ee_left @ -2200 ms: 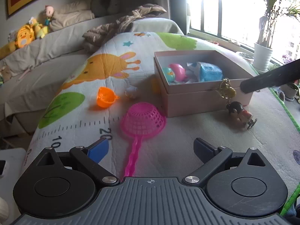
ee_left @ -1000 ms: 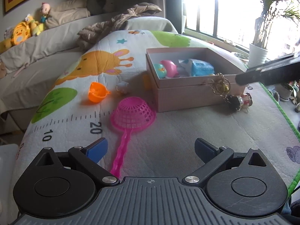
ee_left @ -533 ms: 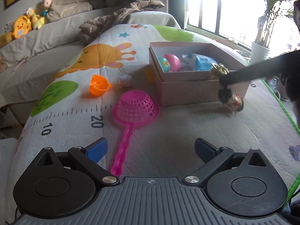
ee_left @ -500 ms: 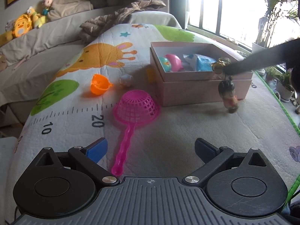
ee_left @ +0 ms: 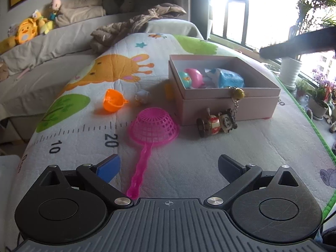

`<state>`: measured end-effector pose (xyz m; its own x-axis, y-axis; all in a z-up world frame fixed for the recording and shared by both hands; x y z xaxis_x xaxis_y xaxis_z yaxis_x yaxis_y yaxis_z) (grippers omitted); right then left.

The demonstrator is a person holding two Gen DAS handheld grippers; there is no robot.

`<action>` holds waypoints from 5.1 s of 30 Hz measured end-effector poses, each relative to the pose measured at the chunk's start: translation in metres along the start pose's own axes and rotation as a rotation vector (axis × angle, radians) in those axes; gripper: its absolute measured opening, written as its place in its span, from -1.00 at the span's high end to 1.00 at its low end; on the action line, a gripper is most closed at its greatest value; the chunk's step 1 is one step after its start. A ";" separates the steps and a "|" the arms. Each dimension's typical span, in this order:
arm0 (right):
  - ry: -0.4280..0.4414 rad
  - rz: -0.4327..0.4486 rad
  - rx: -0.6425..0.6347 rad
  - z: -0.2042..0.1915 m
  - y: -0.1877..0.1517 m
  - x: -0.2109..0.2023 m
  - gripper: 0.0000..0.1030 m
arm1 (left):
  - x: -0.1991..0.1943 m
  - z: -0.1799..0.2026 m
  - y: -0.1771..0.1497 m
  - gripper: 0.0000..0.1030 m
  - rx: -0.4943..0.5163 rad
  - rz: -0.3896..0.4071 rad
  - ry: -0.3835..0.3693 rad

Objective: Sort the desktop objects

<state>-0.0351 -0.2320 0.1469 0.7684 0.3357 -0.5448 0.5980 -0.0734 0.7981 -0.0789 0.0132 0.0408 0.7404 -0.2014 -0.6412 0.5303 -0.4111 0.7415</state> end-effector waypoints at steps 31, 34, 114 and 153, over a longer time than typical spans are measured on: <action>0.079 0.132 0.188 -0.010 0.048 -0.051 0.65 | -0.009 -0.026 -0.019 -0.98 -0.101 0.047 -0.036; 0.122 0.090 0.158 -0.020 0.045 -0.059 0.64 | -0.017 -0.026 -0.018 -0.98 -0.078 0.077 -0.042; 0.424 -0.135 0.309 0.040 -0.009 -0.033 0.56 | 0.000 0.028 0.016 -0.99 0.200 0.113 -0.155; -0.168 -0.105 0.182 0.058 -0.109 0.032 -0.38 | 0.059 0.029 0.030 0.22 0.091 -0.066 0.018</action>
<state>-0.0624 -0.2677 0.0270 0.7178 0.1913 -0.6694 0.6960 -0.2192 0.6837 -0.0316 -0.0364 0.0194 0.7130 -0.1560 -0.6836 0.5386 -0.5024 0.6764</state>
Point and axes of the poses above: each gripper's, at about its wrist camera, not at the fingertips, and x roughly the way its jaws point, z to its right, y to its top, the point moved 1 cm from there along x, roughly the way its jaws point, and after that the axes turned 14 degrees about x, right-handed, at the moved point
